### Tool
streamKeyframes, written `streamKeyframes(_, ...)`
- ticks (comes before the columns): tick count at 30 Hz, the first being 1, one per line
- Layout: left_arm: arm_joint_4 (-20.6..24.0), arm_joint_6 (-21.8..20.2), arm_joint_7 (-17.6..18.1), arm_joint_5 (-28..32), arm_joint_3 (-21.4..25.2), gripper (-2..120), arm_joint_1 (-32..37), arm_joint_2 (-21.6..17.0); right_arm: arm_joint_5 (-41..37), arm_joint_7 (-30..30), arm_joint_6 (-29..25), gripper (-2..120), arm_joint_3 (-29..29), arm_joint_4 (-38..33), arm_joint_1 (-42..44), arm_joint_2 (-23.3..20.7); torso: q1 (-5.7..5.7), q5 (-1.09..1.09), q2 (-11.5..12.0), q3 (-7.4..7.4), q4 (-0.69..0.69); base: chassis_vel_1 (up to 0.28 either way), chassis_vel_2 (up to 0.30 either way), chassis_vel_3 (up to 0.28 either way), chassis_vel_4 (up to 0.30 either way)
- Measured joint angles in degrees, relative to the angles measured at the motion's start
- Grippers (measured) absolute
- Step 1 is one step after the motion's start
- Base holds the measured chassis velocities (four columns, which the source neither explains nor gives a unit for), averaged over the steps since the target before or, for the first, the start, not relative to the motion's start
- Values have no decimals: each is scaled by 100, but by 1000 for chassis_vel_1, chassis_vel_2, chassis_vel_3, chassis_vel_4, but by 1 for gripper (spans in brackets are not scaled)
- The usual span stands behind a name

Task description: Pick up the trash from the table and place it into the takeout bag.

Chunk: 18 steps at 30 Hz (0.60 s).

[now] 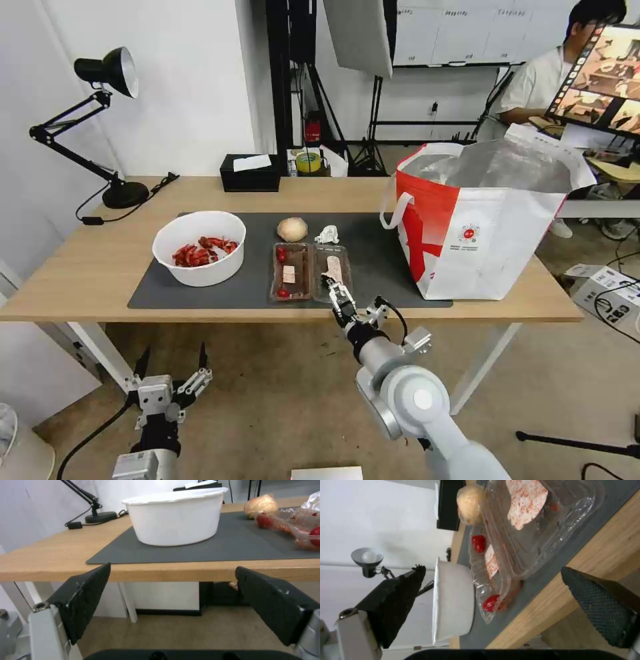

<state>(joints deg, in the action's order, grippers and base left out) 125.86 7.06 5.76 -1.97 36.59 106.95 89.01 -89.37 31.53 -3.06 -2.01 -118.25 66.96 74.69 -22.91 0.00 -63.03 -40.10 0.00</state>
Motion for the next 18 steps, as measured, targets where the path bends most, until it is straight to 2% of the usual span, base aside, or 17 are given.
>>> streamKeyframes(18,34,38,8,-12,13,100,46,23,-41,-47,-5,100,19,218,-138,177,0,0,0,0,0,0,0,0,0)
